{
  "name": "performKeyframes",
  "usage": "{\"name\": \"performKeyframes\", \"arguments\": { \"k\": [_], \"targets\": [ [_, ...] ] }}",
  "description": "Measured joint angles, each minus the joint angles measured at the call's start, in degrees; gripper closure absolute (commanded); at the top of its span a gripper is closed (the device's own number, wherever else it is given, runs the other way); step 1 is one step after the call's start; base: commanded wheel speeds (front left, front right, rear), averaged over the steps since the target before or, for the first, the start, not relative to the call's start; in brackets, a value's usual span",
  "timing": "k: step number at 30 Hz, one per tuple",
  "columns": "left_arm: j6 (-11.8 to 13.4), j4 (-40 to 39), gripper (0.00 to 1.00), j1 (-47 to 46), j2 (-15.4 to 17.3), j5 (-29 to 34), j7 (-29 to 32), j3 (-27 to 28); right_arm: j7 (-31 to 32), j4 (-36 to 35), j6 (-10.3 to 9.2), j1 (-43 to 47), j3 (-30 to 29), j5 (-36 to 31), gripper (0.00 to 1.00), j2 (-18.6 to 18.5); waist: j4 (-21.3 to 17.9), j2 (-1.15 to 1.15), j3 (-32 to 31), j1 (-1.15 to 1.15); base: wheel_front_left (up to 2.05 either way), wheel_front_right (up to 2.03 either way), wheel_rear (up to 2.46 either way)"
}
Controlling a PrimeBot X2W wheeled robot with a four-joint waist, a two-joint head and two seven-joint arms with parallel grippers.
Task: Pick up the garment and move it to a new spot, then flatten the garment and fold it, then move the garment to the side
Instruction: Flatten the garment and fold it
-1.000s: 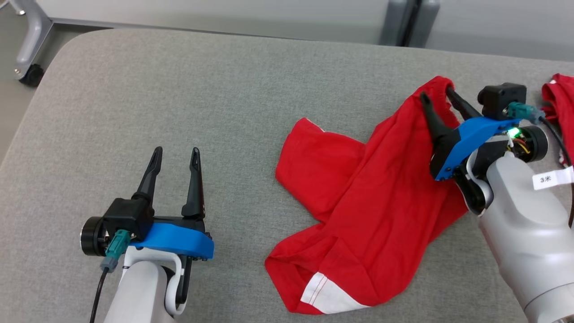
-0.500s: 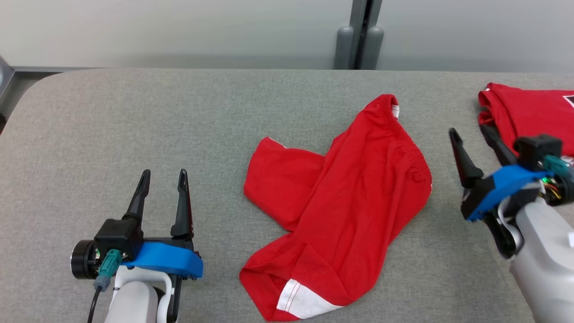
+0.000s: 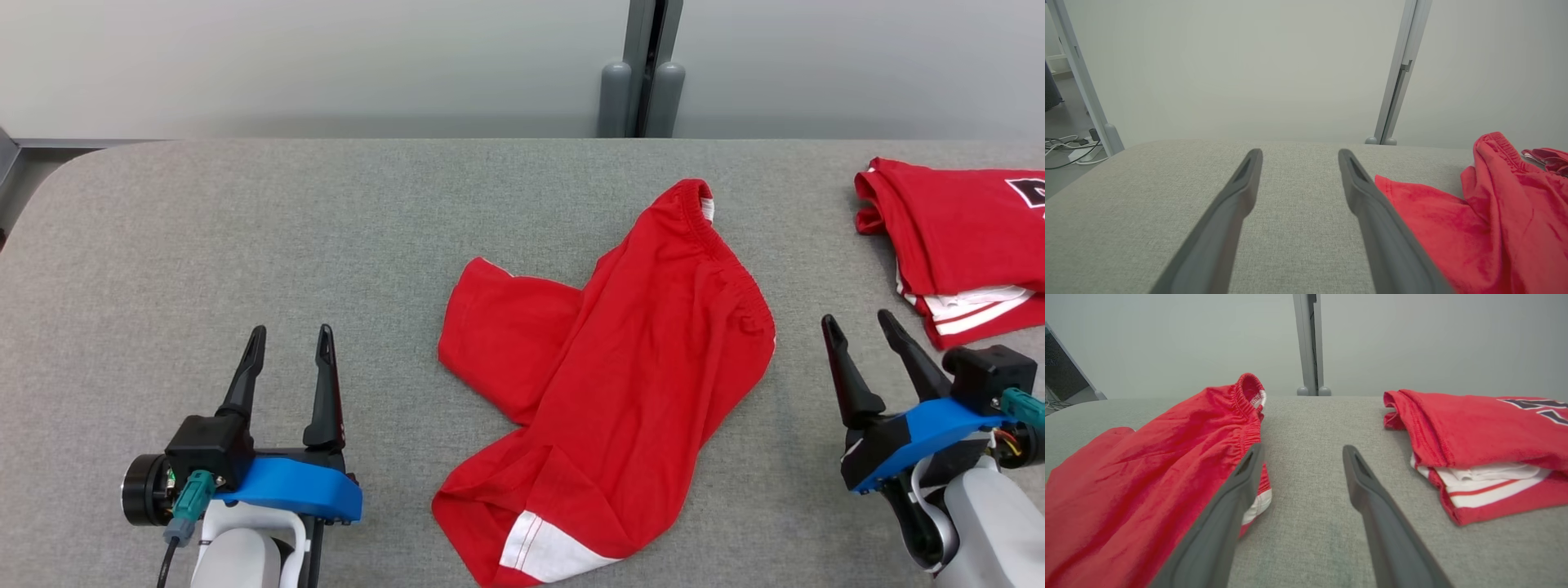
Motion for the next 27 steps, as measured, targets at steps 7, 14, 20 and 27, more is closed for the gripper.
{"name": "performKeyframes", "arguments": {
  "k": [7,14,20,27],
  "targets": [
    [-0.1,0.0,0.00,-0.5,0.0,0.3,0.0,-0.4,4.5,-3.1,0.00,0.8,-0.3,-1.9,0.00,1.5,1.1,0.00,0.8,0.00,0.00,0.00,0.00],
    [-0.4,0.0,0.00,-1.3,0.0,0.2,0.0,-1.2,6.8,2.4,0.00,-0.8,-0.4,-2.4,0.00,2.8,2.8,0.00,2.3,0.00,0.00,0.00,0.00],
    [-0.3,0.0,0.00,-1.9,0.0,-0.3,0.0,-1.8,5.8,9.3,0.00,-4.2,0.9,-2.6,0.00,3.9,4.2,0.00,3.7,0.00,0.00,0.00,0.00],
    [0.0,0.3,0.00,-2.4,0.0,-0.7,0.0,-2.3,3.9,13.6,0.00,-6.7,4.2,-1.0,1.00,5.6,4.4,0.00,4.0,0.01,0.00,0.00,0.00]
  ]
}}
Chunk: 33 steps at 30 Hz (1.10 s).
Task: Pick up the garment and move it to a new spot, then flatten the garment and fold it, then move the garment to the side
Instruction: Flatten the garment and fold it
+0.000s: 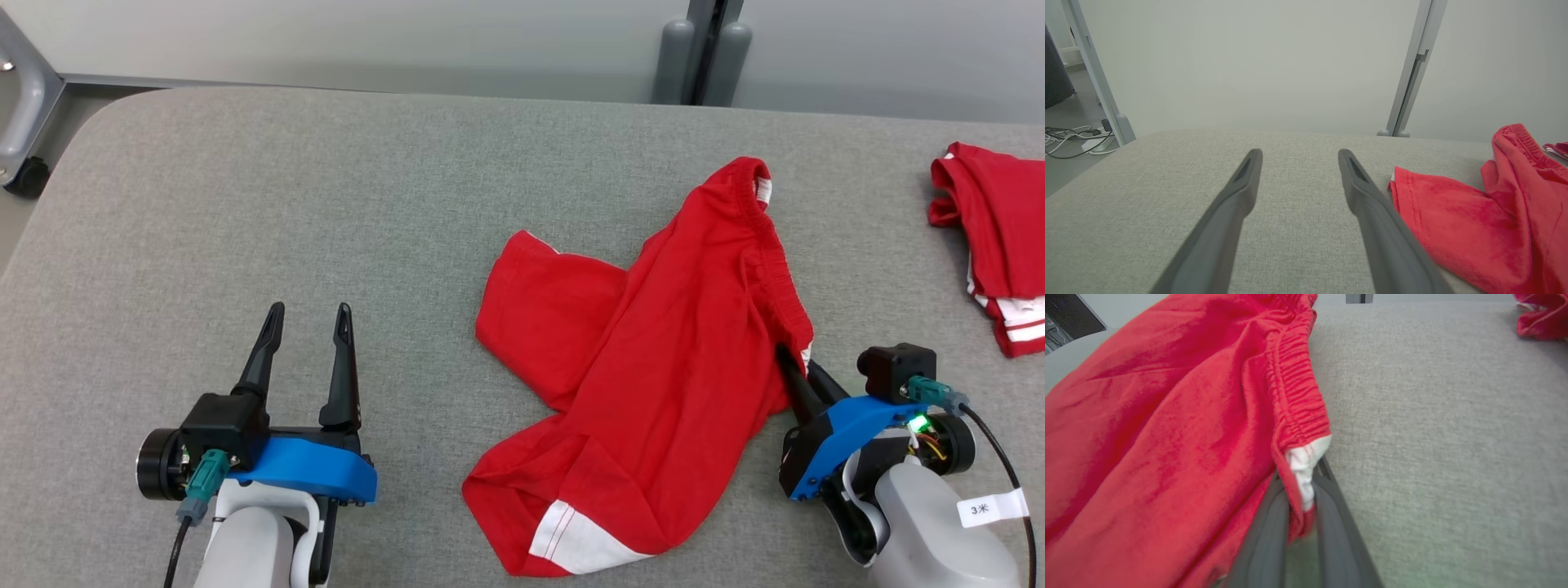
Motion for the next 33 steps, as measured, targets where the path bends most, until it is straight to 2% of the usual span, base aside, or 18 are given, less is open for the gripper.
{"name": "performKeyframes", "arguments": {
  "k": [6,11,17,20,21,22,23,28,33],
  "targets": [
    [0.0,0.6,0.00,0.7,0.0,0.0,0.0,0.2,-2.3,-1.5,0.00,1.6,1.9,1.3,1.00,-0.6,-1.4,0.00,-1.7,0.00,0.00,0.00,0.00],
    [0.1,0.7,0.00,2.1,0.0,-0.7,0.0,-0.4,-1.6,-8.6,0.00,8.2,2.2,2.9,1.00,-1.7,-3.0,0.00,-3.6,0.00,0.00,0.00,0.00],
    [0.5,0.5,0.00,3.4,0.0,-1.0,0.0,-0.8,5.3,-22.6,0.00,19.7,-1.2,2.8,1.00,-1.8,-4.8,0.00,-5.2,0.00,0.00,0.00,0.00],
    [0.5,0.4,0.00,3.5,0.0,-1.0,0.0,-0.7,11.4,-29.8,0.00,24.9,-3.7,0.6,1.00,-1.0,-5.5,0.00,-5.4,0.00,0.00,0.00,0.00],
    [0.5,0.4,0.00,3.6,0.0,-1.0,0.0,-0.7,13.4,-32.0,0.00,26.6,-4.3,-0.2,0.79,-0.6,-5.7,0.00,-5.4,0.00,0.00,0.00,0.00],
    [0.5,0.4,0.00,3.6,0.0,-1.0,0.0,-0.7,14.4,-34.2,0.00,28.1,-5.5,-0.4,0.53,0.3,-5.8,0.00,-5.4,0.00,0.00,0.00,0.00],
    [0.5,0.4,0.00,3.6,0.0,-1.0,0.0,-0.8,15.4,-36.1,0.00,29.0,-6.6,-0.9,0.00,0.9,-5.9,0.00,-5.4,0.00,0.00,0.00,0.00],
    [0.5,0.5,0.00,3.6,0.0,-1.0,0.0,-0.8,17.7,-42.6,0.00,31.8,-11.9,-4.6,0.00,2.9,-6.0,0.00,-5.4,0.00,0.00,0.00,0.00],
    [0.1,0.5,0.00,3.6,0.0,-0.7,0.0,-0.6,15.0,-46.8,0.00,31.7,-15.7,-6.8,0.00,4.2,-5.9,0.00,-5.8,0.00,0.00,0.00,0.00]
  ]
}}
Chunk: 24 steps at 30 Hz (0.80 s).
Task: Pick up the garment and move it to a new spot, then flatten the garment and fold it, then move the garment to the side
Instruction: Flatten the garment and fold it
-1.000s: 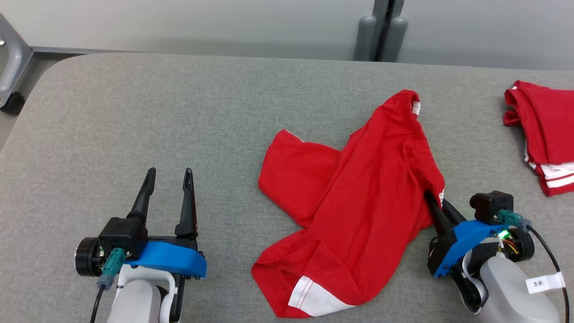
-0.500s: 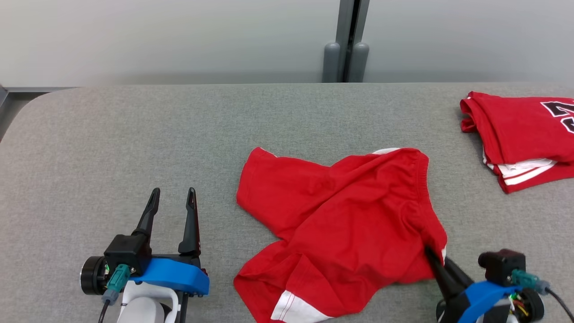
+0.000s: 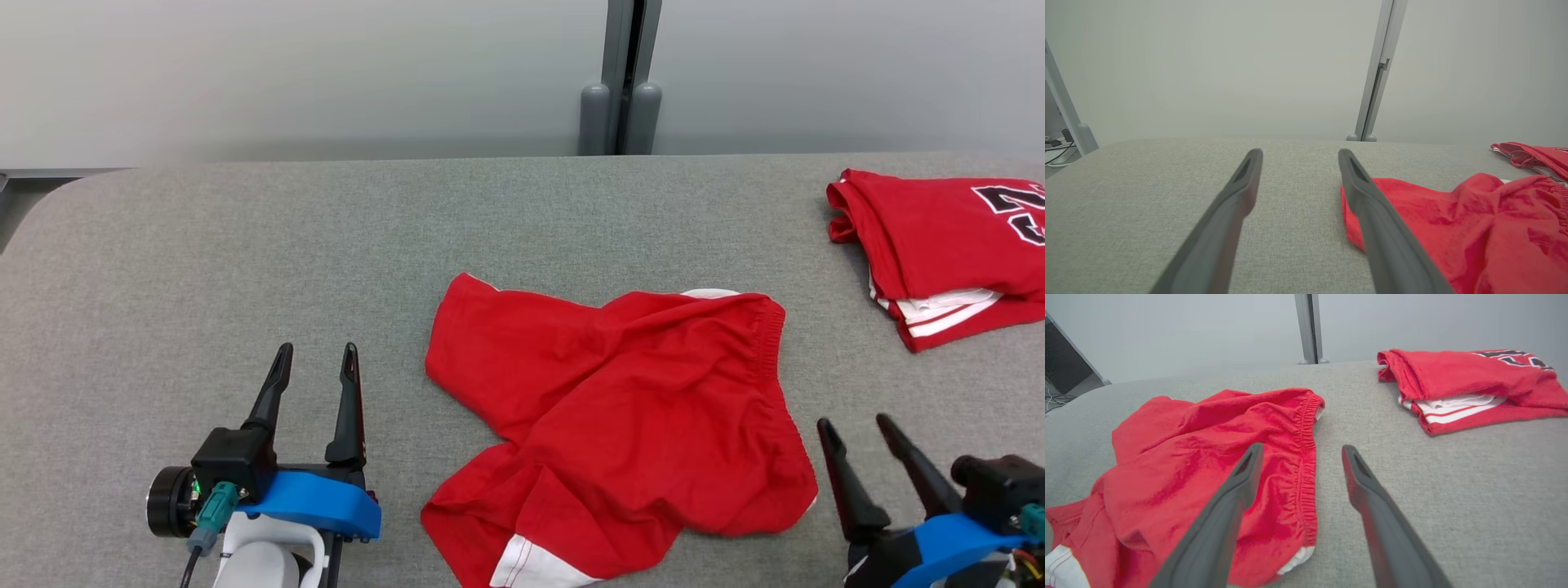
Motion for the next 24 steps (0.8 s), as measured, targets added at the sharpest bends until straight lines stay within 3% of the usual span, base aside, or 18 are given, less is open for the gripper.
{"name": "performKeyframes", "arguments": {
  "k": [14,24],
  "targets": [
    [-0.7,0.0,0.00,0.8,0.0,1.3,0.0,1.0,-14.7,0.3,0.00,-6.8,-2.5,-5.4,0.00,2.1,0.4,0.00,-0.8,0.00,0.00,0.00,0.00],
    [-1.3,0.7,0.00,1.0,0.6,3.8,0.0,-1.8,-18.0,6.5,0.00,-8.1,-2.4,-7.2,0.00,3.6,0.7,0.00,-1.1,0.00,0.00,0.00,0.00]
  ]
}}
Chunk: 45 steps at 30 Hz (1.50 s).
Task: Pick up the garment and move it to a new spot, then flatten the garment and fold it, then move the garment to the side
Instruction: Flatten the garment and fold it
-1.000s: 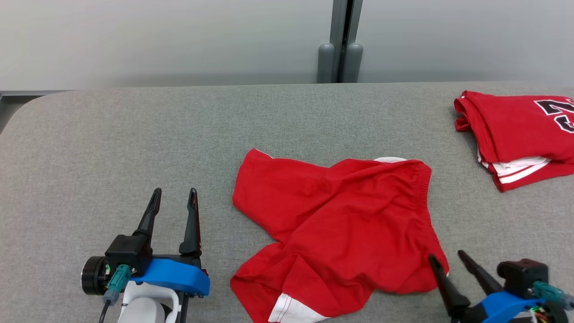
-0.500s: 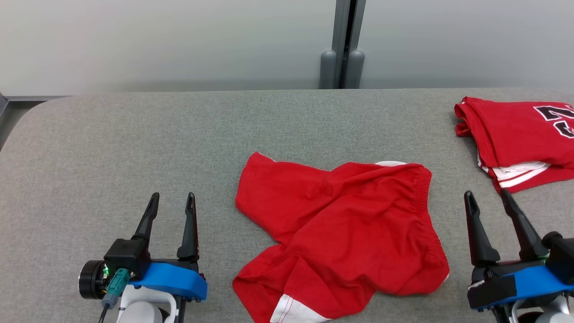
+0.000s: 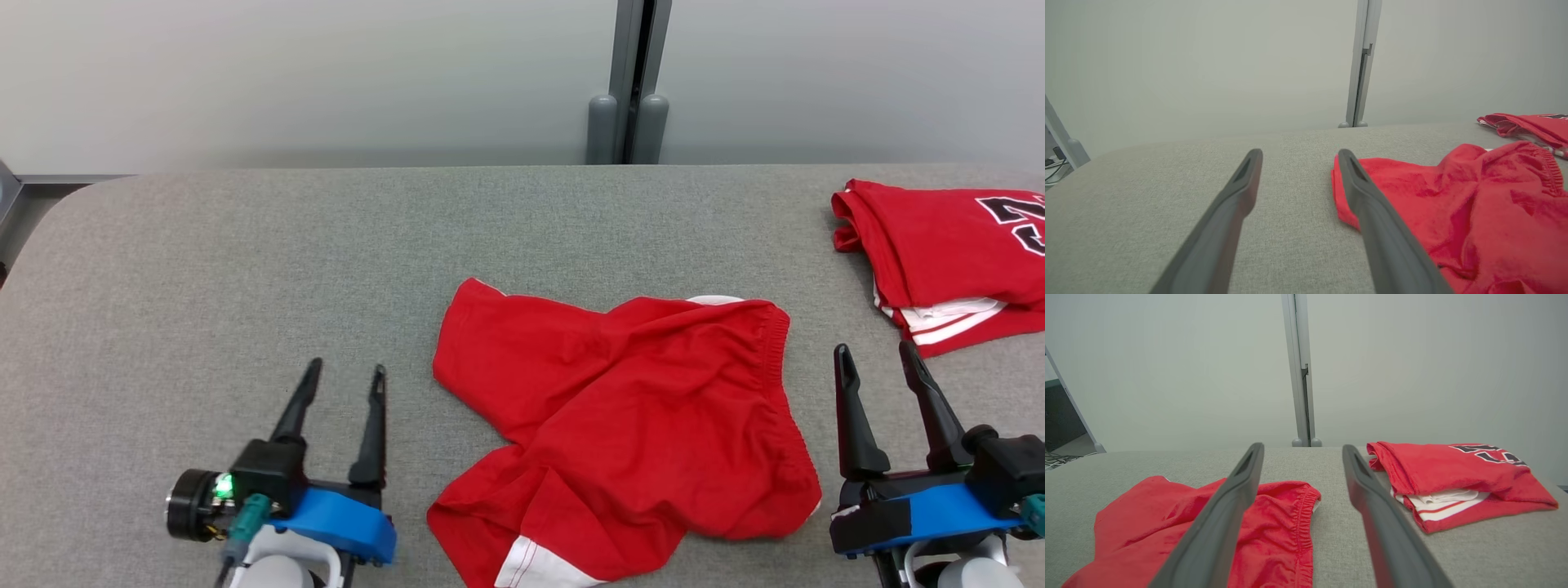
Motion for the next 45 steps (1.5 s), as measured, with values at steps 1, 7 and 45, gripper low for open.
{"name": "performKeyframes", "arguments": {
  "k": [1,7,45],
  "targets": [
    [-0.1,0.1,0.00,0.0,0.2,0.4,0.0,-0.7,-0.1,0.3,0.00,-0.1,0.0,-0.1,0.00,0.1,0.0,0.00,0.0,0.00,0.00,0.00,0.00],
    [-0.9,1.6,0.00,1.3,2.5,2.1,0.3,-6.7,-0.6,1.5,0.00,-0.7,-0.3,-0.4,0.00,0.1,0.3,0.00,-0.2,0.00,0.00,0.00,0.00],
    [-1.2,13.5,1.00,-1.5,7.3,-9.0,3.5,-26.8,-1.5,3.0,0.00,-1.6,-0.3,0.2,0.00,-0.9,-2.1,0.00,1.3,0.00,0.00,0.00,0.00]
  ]
}}
